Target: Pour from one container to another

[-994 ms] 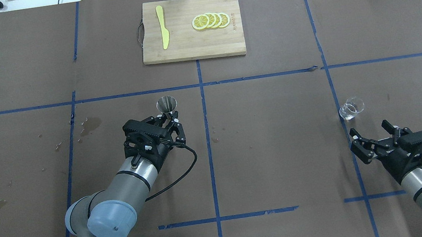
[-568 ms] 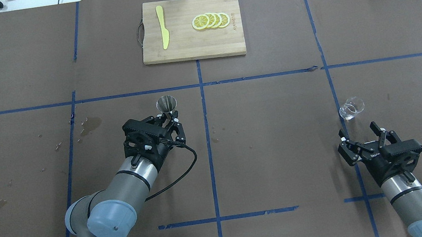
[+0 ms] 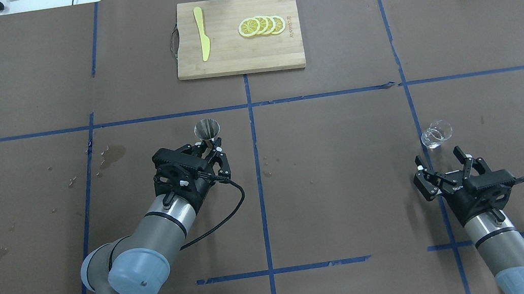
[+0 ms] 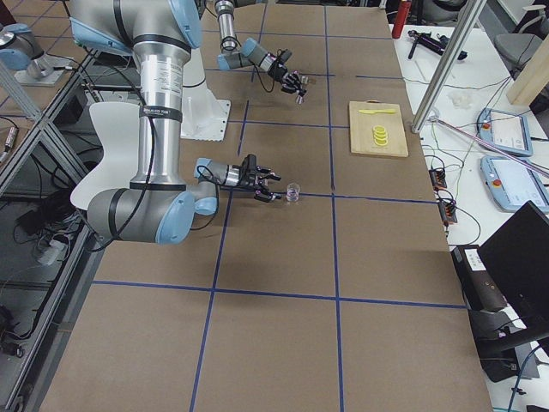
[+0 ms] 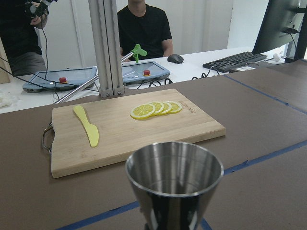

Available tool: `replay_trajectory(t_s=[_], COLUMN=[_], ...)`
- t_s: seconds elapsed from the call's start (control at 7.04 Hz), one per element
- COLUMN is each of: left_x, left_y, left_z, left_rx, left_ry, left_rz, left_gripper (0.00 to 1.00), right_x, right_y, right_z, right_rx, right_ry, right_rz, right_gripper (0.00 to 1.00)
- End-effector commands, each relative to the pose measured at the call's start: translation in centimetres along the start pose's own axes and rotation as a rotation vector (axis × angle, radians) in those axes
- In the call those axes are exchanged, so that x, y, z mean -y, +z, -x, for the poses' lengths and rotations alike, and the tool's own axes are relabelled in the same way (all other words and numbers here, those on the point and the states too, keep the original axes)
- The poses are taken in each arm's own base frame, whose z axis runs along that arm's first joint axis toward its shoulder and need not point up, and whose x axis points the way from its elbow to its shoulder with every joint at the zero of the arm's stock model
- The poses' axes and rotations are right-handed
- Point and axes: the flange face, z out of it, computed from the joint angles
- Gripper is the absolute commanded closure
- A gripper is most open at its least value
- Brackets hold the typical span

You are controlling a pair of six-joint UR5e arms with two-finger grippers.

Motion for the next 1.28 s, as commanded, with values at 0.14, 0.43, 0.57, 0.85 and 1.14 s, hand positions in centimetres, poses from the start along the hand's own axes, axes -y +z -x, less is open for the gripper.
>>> replay_trajectory(t_s=[0.14, 0.43, 0.57, 0.85, 1.14], left_x=[0.0, 0.2, 0.4, 0.6, 0.7], left_y=[0.0, 0.0, -0.1, -0.2, -0.2], left_z=[0.0, -0.2, -0.2, -0.3, -0.2], left_rx=[0.0, -0.003, -0.005, -0.008, -0.009], left_ry=[0.0, -0.002, -0.004, -0.007, -0.006], left_rz=[0.0, -0.003, -0.005, -0.008, -0.009], left_gripper=[1.0, 1.0, 1.0, 1.0, 1.0], right_x=[0.5, 0.2, 0.2, 0.0, -0.3], right_y=[3.3, 4.7, 4.7, 4.7, 4.6], right_z=[-0.6, -0.3, -0.3, -1.6, -2.7], right_rx=[-0.043, -0.052, -0.05, -0.006, 0.019], right_ry=[-0.005, -0.001, 0.003, 0.01, -0.027], right_rz=[0.0, 0.014, 0.014, 0.015, 0.008], right_gripper=[0.04, 0.06, 0.14, 0.41, 1.0])
